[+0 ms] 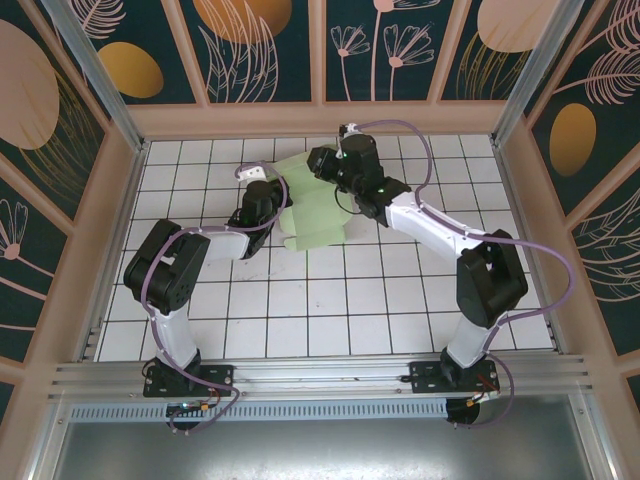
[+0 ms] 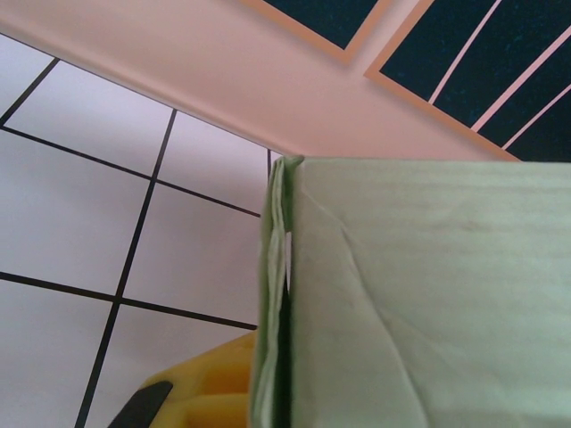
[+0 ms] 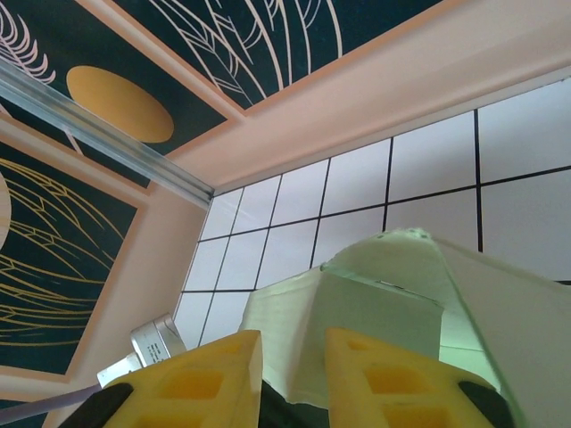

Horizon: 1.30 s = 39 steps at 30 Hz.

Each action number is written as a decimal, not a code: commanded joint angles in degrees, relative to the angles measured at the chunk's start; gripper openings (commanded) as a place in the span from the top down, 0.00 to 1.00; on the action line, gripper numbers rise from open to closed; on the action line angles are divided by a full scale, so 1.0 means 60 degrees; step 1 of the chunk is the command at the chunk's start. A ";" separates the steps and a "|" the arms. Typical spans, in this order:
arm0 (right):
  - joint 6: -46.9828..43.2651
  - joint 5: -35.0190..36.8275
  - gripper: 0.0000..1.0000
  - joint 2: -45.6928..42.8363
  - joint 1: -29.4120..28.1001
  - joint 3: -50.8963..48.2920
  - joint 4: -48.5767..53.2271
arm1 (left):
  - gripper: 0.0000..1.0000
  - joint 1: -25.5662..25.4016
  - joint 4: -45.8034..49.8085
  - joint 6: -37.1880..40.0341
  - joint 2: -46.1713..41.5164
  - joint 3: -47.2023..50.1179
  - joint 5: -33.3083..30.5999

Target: Fold the paper box

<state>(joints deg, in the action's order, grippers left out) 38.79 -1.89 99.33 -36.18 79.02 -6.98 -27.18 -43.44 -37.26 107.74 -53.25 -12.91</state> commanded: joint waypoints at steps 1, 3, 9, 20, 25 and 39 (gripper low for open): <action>0.0505 -0.0161 0.81 0.0168 0.0096 0.0306 0.0061 | 1.00 -0.0070 -0.0245 0.0277 -0.0287 0.0065 0.0038; 0.0591 -0.0205 0.81 0.0223 0.0127 0.0391 0.0232 | 1.00 -0.0070 -0.0259 0.0277 -0.0329 0.0059 0.0029; 0.0639 -0.0415 0.89 0.0348 0.0149 0.0526 0.0514 | 1.00 -0.0069 -0.0269 0.0247 -0.0311 0.0043 0.0041; 0.0495 -0.0184 0.74 0.0239 0.0114 0.0266 0.0295 | 1.00 -0.0070 -0.0289 0.0188 -0.0335 0.0139 0.0070; 0.0465 -0.0199 0.72 0.0329 0.0113 0.0215 0.0242 | 1.00 -0.0070 -0.0301 0.0188 -0.0348 0.0136 0.0085; -0.0997 0.0212 0.72 -0.0452 -0.0172 -0.0028 -0.0228 | 1.00 -0.0070 0.0136 -0.0141 -0.0207 -0.0107 0.0113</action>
<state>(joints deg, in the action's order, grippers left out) 38.15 -2.61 100.31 -35.77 80.09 -5.63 -27.16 -43.16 -36.93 107.63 -52.77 -12.67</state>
